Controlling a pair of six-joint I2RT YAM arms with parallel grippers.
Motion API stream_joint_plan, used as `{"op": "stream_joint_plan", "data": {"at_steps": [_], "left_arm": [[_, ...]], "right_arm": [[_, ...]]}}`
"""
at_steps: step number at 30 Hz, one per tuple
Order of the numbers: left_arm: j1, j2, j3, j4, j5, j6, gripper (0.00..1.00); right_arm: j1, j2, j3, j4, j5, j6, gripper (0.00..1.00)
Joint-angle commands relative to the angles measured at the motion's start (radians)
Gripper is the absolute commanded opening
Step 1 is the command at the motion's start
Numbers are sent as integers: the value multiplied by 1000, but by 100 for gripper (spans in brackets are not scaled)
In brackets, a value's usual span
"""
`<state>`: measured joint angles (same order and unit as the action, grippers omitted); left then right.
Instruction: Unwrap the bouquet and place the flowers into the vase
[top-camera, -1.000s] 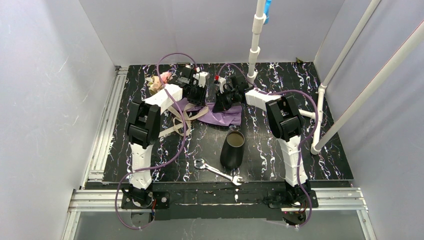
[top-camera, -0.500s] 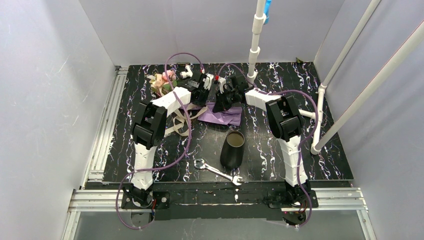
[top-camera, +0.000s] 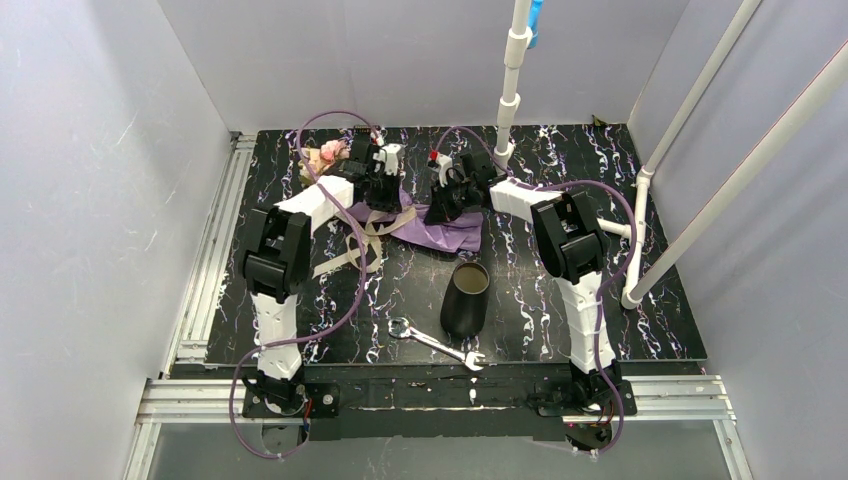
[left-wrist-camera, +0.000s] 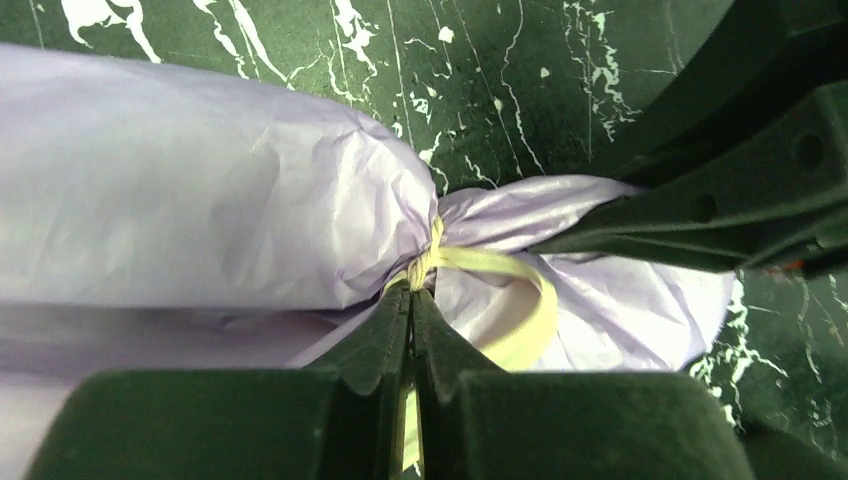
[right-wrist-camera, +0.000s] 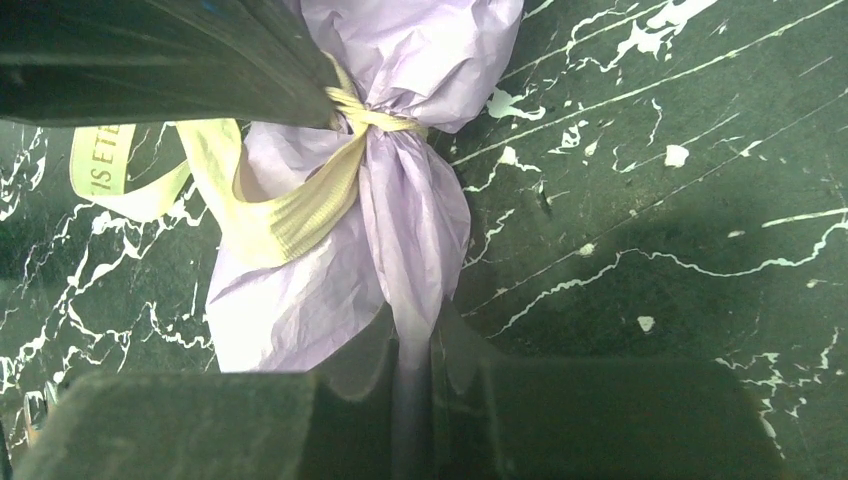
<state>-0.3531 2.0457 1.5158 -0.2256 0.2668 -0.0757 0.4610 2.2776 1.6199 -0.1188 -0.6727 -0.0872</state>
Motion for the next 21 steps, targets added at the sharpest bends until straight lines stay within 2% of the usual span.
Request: {"op": "stream_joint_plan", "data": {"at_steps": [1,8,12,15,19,21], "left_arm": [[88,-169,-17,84,98,3,0],[129,-255,-68,102,208,21,0],[130,-265,-71,60,278,105,0],[89,-223,-24,-18,242,115,0],[21,-156,21,-69,137,96,26],[-5,-124,39,-80,87,87,32]], "right_arm": [[-27,38,-71,-137,177,4,1],[-27,37,-74,-126,184,7,1],[-26,40,-68,-124,169,9,1],[-25,42,-67,-121,157,8,1],[-25,45,-64,-122,149,6,1],[-25,46,-62,-125,147,2,1]]}}
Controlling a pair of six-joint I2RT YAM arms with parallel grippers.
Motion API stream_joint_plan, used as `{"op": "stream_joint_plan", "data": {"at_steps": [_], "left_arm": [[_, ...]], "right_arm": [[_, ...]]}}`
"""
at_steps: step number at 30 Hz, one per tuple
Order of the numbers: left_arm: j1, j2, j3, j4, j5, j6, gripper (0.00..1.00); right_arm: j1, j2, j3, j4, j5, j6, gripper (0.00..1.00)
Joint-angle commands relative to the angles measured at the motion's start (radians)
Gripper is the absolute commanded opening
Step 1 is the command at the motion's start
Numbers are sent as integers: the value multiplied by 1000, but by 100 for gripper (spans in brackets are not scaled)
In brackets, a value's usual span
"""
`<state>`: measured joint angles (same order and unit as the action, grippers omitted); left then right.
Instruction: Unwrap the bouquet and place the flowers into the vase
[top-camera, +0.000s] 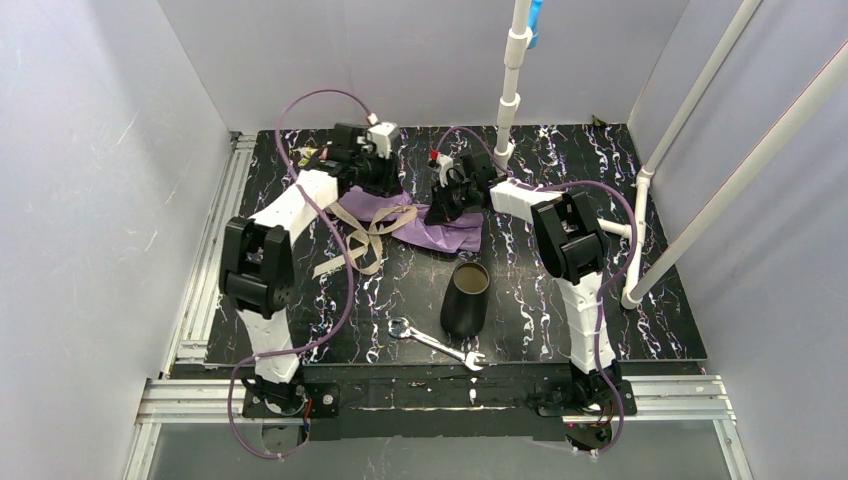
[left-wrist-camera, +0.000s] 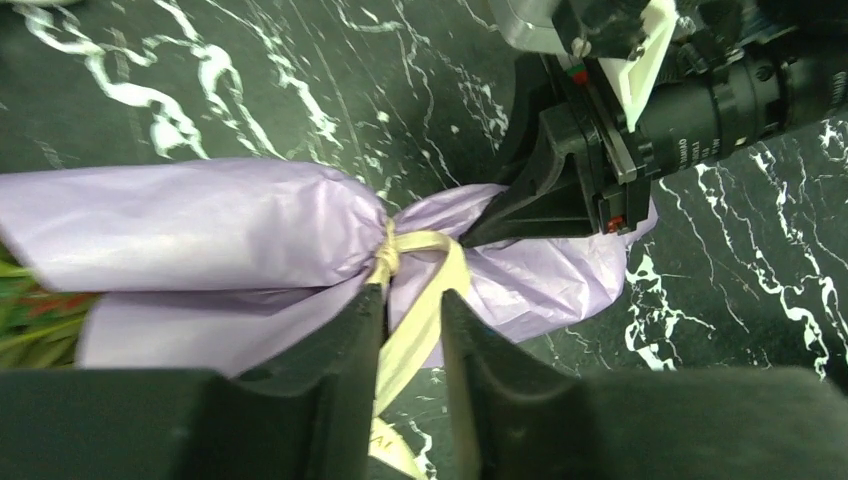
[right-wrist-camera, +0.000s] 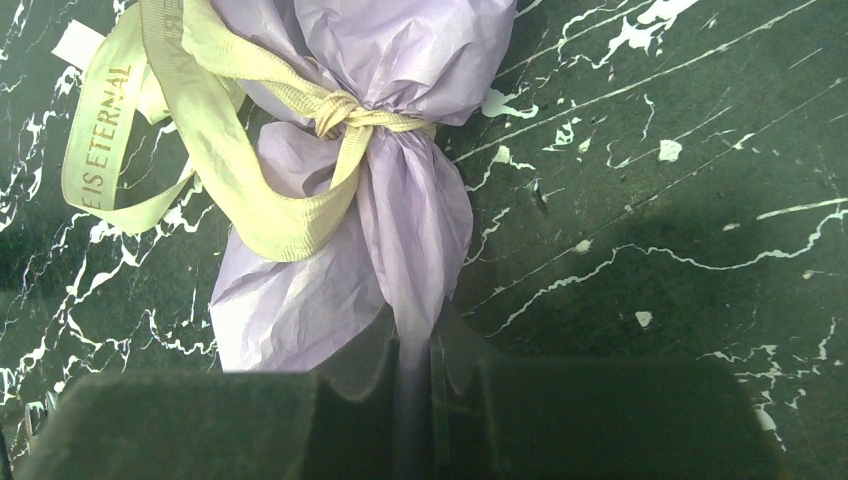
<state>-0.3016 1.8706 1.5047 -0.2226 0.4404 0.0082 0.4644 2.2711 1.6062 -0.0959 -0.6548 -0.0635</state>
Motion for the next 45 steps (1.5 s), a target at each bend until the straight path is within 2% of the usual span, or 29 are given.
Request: {"op": "stream_joint_plan", "data": {"at_steps": [1,15,22,26,28,33,37,45], "left_arm": [[-67,66,58,-87,-105,-1,33],[-91,247,183,-152,-287,-93,34],[-93,277,184,-143,-285,-113,22],[-94,291,188,-154,-315,-112,8],[-93,285,201,-171,-343,-102,0],[-65,229,238,-176,-301,-87,0],[-41,119,170,-71,-230,-32,0],[17,52,139,-87,-195,-22,0]], "right_arm": [[-29,51,-47,-149,127,-23,1],[-29,49,-42,-164,112,-46,1],[-29,45,-46,-165,110,-48,1],[-29,45,-45,-163,116,-48,1],[-29,47,-45,-162,124,-48,1],[-29,45,-46,-163,134,-51,1],[-29,42,-48,-163,150,-53,1],[-29,37,-63,-155,164,-37,1]]}}
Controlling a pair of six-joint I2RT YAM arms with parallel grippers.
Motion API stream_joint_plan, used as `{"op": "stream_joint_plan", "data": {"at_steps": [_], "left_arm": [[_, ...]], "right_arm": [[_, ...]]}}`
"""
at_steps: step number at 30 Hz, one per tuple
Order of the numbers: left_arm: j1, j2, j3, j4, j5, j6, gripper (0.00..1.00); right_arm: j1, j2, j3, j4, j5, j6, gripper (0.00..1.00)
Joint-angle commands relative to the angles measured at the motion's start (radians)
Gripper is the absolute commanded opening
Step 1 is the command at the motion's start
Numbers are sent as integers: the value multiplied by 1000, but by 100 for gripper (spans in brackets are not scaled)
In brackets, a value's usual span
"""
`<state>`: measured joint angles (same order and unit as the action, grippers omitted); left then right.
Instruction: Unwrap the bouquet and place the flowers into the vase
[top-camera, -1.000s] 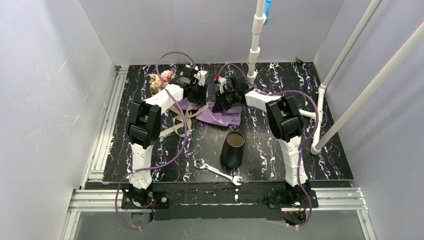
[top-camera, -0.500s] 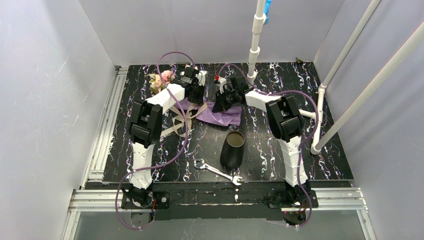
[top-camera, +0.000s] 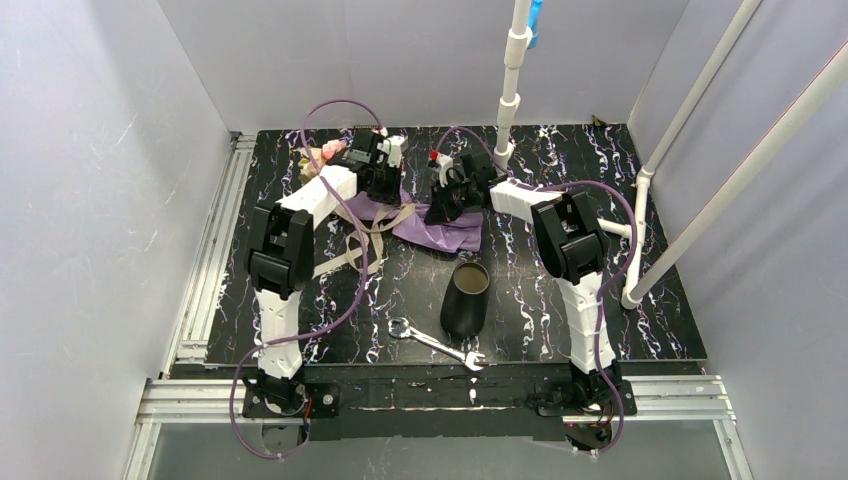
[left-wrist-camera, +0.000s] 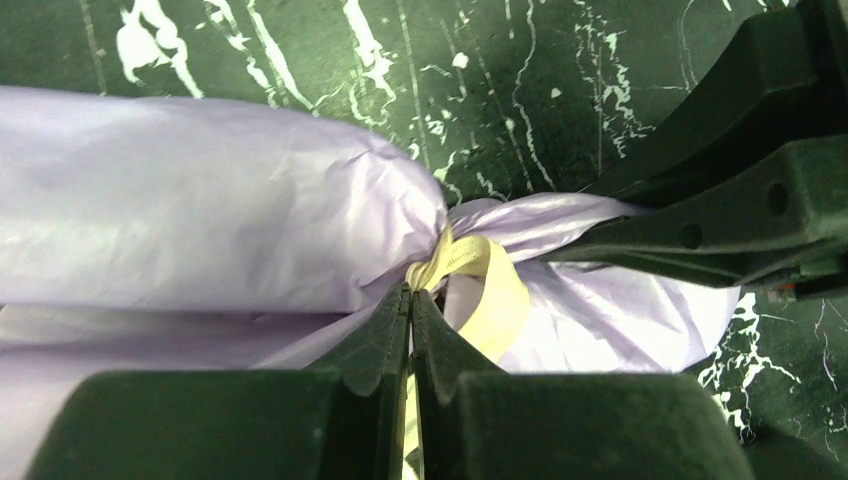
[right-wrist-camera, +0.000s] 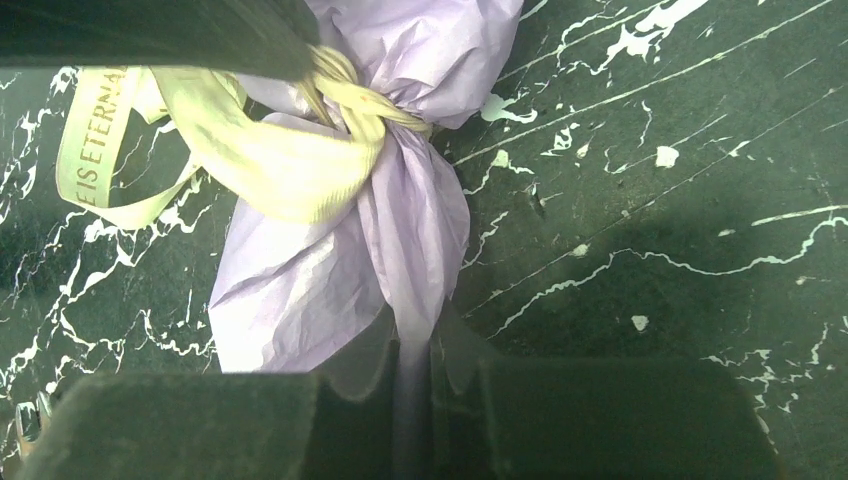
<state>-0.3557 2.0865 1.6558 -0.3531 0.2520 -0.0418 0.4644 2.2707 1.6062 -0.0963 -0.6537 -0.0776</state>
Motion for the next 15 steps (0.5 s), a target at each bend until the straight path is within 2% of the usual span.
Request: {"op": "stream_joint_plan", "data": {"at_steps": [1,7,15], "left_arm": [[79,-172,-21,45,-1,28,0],[136,-231,-63,81,80,9,0],[218,-286,-86,100,78,-14,0]], "right_arm": [[-29,37,-64,-153,164,-21,1],[-29,34,-66,-146,167,-12,1],[-29,39,-54,-148,170,-13,1]]}}
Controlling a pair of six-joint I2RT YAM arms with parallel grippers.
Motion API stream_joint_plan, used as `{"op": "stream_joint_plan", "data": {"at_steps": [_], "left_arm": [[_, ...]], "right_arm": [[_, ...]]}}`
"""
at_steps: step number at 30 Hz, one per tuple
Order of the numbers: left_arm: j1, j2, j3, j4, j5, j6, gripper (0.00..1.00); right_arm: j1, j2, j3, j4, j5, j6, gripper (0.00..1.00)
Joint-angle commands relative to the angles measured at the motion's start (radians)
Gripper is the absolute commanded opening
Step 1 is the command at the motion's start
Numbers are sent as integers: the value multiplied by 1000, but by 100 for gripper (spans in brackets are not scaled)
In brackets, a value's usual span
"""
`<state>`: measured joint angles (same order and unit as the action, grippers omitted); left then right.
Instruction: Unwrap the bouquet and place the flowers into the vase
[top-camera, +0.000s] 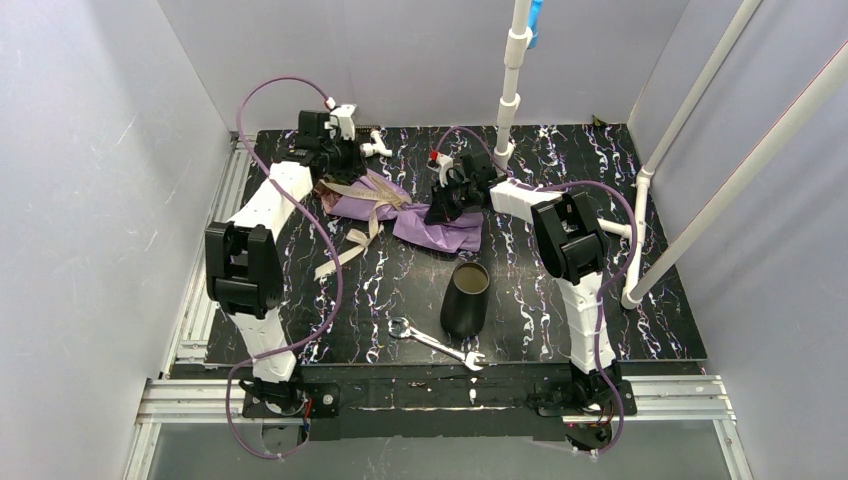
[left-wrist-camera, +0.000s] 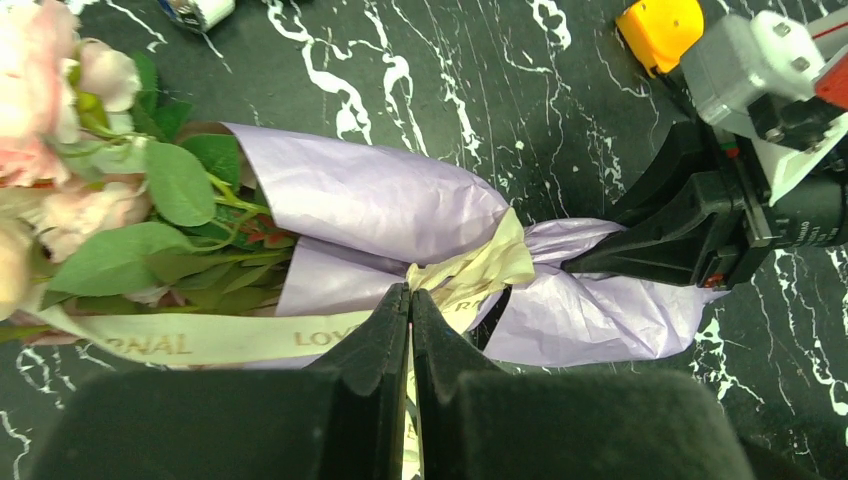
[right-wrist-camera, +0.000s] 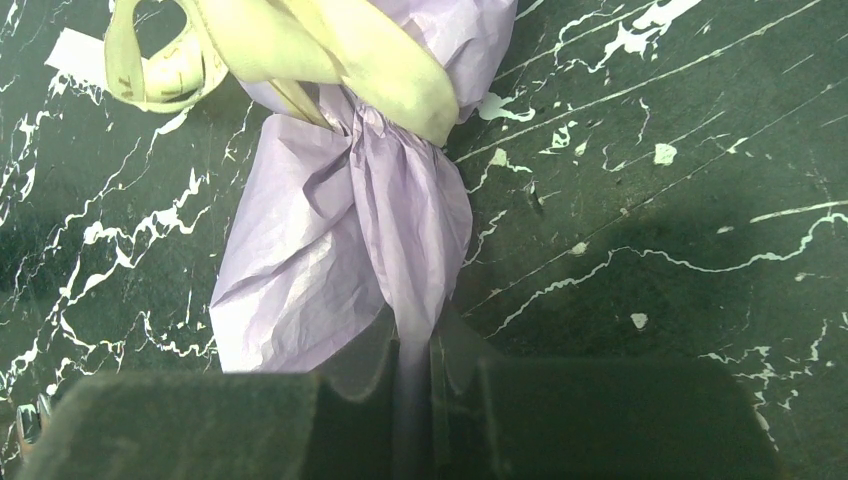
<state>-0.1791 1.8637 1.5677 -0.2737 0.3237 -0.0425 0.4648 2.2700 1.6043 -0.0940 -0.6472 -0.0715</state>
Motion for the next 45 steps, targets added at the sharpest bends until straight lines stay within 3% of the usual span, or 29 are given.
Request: {"op": "stream_joint_plan", "data": {"at_steps": [1,8,18,23,26,29,31,33,37,41,45], "left_arm": [[50,-68,9,21,6,-9,0],[105,-79,26,-37,53,36,0],[106,-127,-144,-146,175,328,0],[102,-161,-252,-202,150,544,0],[101,-157,-256,-232,133,568,0],[99,-131,-178,-257,168,489,39],[86,-130,-124,-243,191,456,51],[65,-144,-108,-198,210,454,55],[12,-171,-116,-132,263,543,53],[-43,-146,-125,-147,297,668,43],[-82,-86,-92,-172,272,700,39]], "right_arm": [[-29,40,-52,-150,164,-19,1],[-29,46,-46,-151,164,-17,1],[-29,48,-40,-150,151,-17,1],[-29,57,-22,-156,143,-19,1],[-29,59,-15,-157,132,-22,1],[-29,60,-12,-161,126,-26,1],[-29,62,-10,-162,122,-25,1],[-29,63,-8,-162,120,-23,1],[-29,61,-6,-161,120,-23,1],[-29,58,-10,-157,119,-22,1],[-29,53,-16,-152,121,-22,1]]}}
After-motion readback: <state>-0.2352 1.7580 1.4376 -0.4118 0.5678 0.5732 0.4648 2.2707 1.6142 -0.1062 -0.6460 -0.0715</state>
